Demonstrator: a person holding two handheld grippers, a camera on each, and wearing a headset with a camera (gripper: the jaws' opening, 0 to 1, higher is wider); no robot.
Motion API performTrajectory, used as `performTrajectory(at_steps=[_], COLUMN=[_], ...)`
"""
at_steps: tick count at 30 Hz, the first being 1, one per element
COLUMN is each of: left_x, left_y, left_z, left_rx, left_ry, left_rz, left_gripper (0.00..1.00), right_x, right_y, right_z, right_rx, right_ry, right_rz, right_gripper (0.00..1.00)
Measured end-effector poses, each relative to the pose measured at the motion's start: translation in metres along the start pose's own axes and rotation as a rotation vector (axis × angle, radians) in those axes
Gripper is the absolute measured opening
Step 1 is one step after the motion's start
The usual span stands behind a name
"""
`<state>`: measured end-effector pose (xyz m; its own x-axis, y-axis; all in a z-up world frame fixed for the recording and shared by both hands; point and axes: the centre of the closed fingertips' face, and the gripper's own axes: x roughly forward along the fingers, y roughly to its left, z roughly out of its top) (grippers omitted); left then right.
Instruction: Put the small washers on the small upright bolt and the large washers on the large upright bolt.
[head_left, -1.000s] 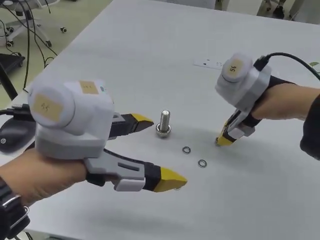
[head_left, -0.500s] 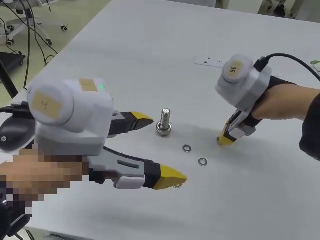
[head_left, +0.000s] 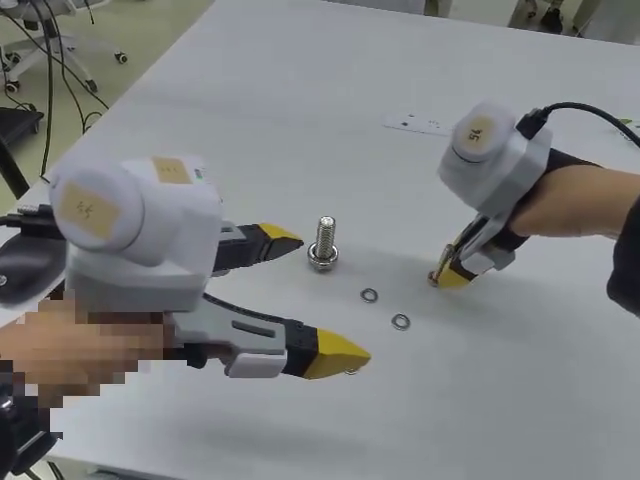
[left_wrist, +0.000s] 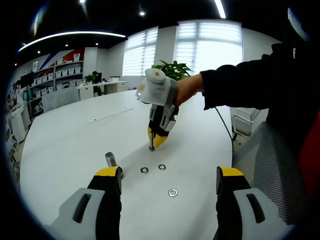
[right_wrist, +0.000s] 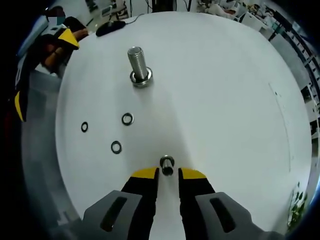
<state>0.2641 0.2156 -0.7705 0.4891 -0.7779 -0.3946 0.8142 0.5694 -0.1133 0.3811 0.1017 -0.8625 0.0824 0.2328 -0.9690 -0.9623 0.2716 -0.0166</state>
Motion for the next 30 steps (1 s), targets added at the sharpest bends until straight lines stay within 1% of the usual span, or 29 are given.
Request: performTrajectory(at_steps=[3, 5, 11, 19, 24, 30], left_x=[0.001, 0.001, 0.001, 0.000, 0.000, 0.000], left_y=[0.000, 0.000, -0.001, -0.002, -0.003, -0.004], left_z=[0.000, 0.000, -0.001, -0.001, -0.002, -0.002], left_rx=[0.000, 0.001, 0.003, 0.005, 0.007, 0.010], left_ry=[0.000, 0.002, 0.001, 0.000, 0.002, 0.002], left_rz=[-0.002, -0.003, -0.005, -0.005, -0.008, -0.010], left_gripper=[0.77, 0.77, 0.77, 0.77, 0.77, 0.77], right_x=[-0.005, -0.009, -0.016, -0.018, -0.019, -0.016], right_y=[-0.002, 0.000, 0.011, 0.020, 0.036, 0.054], right_z=[-0.002, -0.004, -0.004, -0.005, -0.004, 0.004], right_rx=[0.001, 0.002, -0.005, -0.017, -0.027, -0.052], right_ry=[-0.008, -0.012, -0.028, -0.038, -0.042, -0.053], right_rz=[-0.010, -0.015, -0.023, -0.022, -0.013, 0.006], right_gripper=[0.17, 0.17, 0.17, 0.17, 0.17, 0.17])
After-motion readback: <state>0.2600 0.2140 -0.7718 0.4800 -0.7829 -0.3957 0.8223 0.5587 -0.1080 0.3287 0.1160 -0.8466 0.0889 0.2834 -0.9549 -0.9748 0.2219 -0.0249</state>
